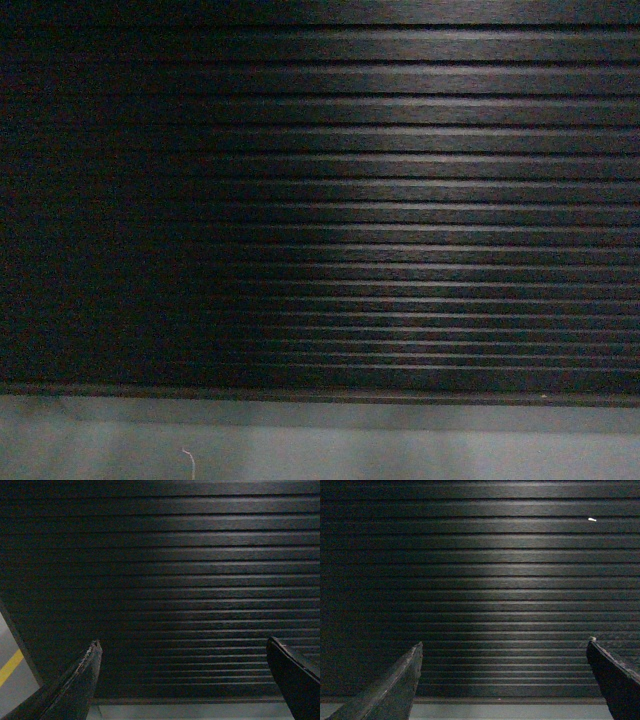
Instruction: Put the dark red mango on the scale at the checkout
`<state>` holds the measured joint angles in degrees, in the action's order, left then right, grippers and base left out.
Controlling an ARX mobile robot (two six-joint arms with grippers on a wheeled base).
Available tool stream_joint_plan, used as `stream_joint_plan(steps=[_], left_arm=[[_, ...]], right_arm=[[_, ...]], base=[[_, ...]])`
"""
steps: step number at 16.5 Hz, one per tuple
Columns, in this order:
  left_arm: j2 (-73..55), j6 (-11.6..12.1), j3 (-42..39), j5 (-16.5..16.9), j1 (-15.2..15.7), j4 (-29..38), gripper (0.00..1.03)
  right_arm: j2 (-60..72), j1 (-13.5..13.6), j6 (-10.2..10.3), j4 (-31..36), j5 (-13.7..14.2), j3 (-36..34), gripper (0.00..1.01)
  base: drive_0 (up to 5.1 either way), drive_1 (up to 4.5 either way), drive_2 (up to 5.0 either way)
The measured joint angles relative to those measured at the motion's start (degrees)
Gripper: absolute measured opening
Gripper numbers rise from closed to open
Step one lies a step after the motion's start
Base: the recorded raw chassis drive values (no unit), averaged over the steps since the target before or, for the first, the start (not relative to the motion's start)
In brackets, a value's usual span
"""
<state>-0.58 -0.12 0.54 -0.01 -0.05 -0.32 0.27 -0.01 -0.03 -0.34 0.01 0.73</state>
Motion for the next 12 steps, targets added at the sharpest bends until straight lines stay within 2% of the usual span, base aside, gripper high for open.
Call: stream_joint_plan(steps=[12], left_arm=[[0.0, 0.1, 0.0, 0.0, 0.0, 0.1, 0.98]], right_arm=[[0.0, 0.0, 0.0, 0.0, 0.0, 0.0, 0.98]], base=[[0.0, 0.00, 0.0]])
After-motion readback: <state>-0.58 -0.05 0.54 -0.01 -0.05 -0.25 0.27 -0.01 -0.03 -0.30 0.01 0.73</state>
